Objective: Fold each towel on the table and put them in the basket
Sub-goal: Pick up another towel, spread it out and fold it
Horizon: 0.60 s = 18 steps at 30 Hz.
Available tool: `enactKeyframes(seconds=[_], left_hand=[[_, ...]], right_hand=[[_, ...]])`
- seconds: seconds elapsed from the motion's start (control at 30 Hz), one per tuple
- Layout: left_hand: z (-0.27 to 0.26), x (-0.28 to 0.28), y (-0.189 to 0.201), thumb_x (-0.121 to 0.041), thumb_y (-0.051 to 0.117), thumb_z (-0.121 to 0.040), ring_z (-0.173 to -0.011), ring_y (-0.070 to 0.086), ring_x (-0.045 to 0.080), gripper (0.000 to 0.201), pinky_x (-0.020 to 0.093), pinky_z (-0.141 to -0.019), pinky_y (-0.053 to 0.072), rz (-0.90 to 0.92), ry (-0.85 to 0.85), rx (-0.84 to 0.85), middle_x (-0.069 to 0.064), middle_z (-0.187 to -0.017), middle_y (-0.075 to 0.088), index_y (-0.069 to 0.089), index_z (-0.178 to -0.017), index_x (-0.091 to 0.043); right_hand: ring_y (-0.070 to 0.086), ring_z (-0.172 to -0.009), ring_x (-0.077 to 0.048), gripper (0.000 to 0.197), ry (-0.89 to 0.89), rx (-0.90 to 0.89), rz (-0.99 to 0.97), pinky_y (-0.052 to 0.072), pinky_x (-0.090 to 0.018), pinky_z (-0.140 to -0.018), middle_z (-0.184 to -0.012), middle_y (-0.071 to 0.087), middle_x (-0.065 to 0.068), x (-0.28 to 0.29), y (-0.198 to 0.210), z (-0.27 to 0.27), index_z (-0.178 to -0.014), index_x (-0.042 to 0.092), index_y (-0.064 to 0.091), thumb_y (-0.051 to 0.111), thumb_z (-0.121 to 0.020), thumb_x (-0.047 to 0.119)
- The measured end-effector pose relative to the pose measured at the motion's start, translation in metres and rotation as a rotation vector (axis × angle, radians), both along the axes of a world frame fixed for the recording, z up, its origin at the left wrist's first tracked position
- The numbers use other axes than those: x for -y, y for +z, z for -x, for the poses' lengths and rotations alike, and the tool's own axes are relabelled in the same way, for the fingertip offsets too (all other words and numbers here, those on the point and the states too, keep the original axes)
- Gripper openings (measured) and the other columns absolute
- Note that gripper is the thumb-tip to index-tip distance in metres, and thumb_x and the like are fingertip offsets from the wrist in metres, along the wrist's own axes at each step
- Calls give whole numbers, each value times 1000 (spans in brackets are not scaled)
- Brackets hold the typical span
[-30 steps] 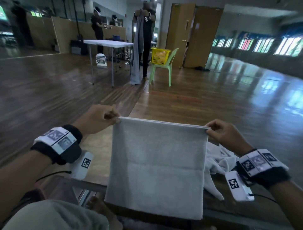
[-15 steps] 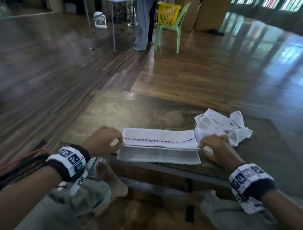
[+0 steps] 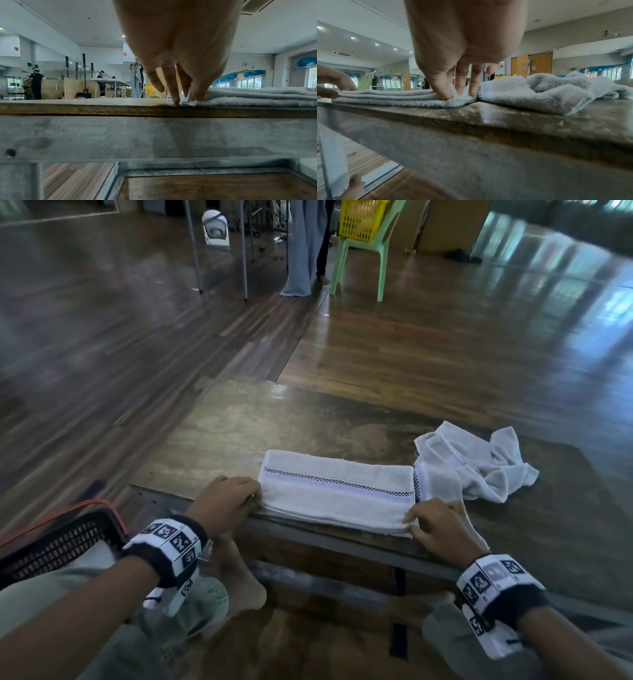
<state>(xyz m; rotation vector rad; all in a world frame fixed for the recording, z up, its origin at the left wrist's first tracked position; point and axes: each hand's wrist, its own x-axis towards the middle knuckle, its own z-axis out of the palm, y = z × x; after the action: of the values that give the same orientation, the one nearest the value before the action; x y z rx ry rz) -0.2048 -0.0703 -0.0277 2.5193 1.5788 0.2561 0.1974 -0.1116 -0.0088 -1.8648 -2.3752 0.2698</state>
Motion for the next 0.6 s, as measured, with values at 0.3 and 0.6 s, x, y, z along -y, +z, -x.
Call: enactKeyframes(seconds=[0.3, 0.6], left_hand=[[-7, -64, 75, -18, 61, -86, -83, 60, 18, 4, 35, -76, 46, -214, 59, 165, -4, -90, 65, 61, -88, -21], [8, -8, 2, -32, 50, -77, -82, 62, 17, 15, 29, -78, 30, -273, -90, -3, -8, -87, 65, 63, -80, -26]], right_hand=[[61, -90, -18, 11, -205, -170, -492, 25, -35, -80, -90, 68, 9, -58, 61, 1, -85, 26, 62, 62, -81, 16], [65, -82, -16, 29, 29, 122, -393, 15, -28, -70, -84, 67, 11, 4, -2, -5, -78, 30, 64, 79, -61, 12]])
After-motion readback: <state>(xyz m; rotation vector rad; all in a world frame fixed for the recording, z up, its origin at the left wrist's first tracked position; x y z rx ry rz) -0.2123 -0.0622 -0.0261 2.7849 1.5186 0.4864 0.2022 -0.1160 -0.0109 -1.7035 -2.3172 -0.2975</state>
